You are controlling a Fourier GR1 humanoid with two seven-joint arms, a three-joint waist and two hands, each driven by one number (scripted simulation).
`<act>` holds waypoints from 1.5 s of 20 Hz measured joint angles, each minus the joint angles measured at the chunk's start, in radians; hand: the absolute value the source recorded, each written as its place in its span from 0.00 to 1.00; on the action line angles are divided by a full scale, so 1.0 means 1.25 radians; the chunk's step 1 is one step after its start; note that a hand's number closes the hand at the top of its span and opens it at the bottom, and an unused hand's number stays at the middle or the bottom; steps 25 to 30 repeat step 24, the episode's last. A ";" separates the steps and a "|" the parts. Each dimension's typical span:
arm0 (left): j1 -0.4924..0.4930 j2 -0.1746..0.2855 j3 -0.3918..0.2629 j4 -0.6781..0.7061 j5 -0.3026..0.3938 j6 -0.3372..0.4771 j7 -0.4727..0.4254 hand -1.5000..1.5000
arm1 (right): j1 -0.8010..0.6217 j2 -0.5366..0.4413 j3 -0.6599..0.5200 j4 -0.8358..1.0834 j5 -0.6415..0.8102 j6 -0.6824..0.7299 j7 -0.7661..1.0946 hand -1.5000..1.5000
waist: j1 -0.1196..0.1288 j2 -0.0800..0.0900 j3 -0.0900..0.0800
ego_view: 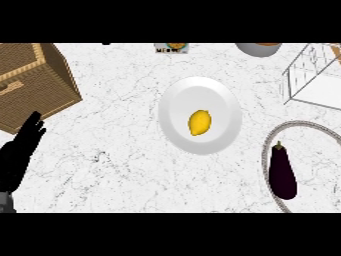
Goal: Pick the croissant from the placemat and place it in the tiered shelf
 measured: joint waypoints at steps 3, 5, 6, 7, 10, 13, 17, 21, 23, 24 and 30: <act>-0.004 -0.006 0.000 0.000 -0.001 0.004 0.004 0.50 | -0.008 -0.023 -0.041 0.023 -0.040 0.037 0.002 0.00 | -0.003 0.000 0.000; 0.001 -0.007 0.002 0.005 -0.001 0.000 -0.004 0.50 | -0.009 -0.045 -0.070 0.030 -0.069 0.060 0.005 0.00 | -0.006 -0.001 0.000; -0.001 -0.010 0.001 0.008 -0.006 0.005 -0.005 0.50 | -0.007 -0.060 -0.083 0.031 -0.082 0.074 0.003 0.00 | -0.009 -0.001 0.000; -0.001 -0.008 0.001 0.002 -0.006 0.004 0.001 0.50 | -0.005 -0.076 -0.097 0.034 -0.095 0.089 0.003 0.00 | -0.009 -0.002 0.000; 0.012 0.002 0.013 -0.011 0.005 -0.007 0.006 0.50 | -0.007 -0.145 -0.133 0.047 -0.129 0.142 0.016 0.00 | -0.010 -0.002 0.000; 0.011 -0.002 0.012 -0.010 0.000 -0.002 0.005 0.50 | -0.001 -0.223 -0.160 0.062 -0.147 0.178 0.034 0.00 | -0.011 -0.001 0.001; 0.005 0.000 0.018 -0.006 -0.002 0.000 0.006 0.50 | 0.038 -0.338 -0.191 0.097 -0.165 0.240 0.039 0.00 | -0.019 -0.001 0.002; 0.013 -0.001 0.025 -0.004 0.000 0.001 -0.003 0.50 | 0.107 -0.439 -0.207 0.141 -0.170 0.333 0.008 0.00 | -0.029 -0.003 0.003; 0.022 0.000 0.031 -0.001 0.002 -0.001 -0.006 0.50 | 0.138 -0.479 -0.216 0.164 -0.174 0.374 -0.013 0.00 | -0.034 -0.004 0.005; 0.019 0.002 0.032 0.004 0.002 -0.001 -0.006 0.50 | 0.151 -0.499 -0.221 0.173 -0.176 0.391 -0.021 0.00 | -0.037 -0.004 0.005; 0.019 0.002 0.032 0.004 0.002 -0.001 -0.006 0.50 | 0.151 -0.499 -0.221 0.173 -0.176 0.391 -0.021 0.00 | -0.037 -0.004 0.005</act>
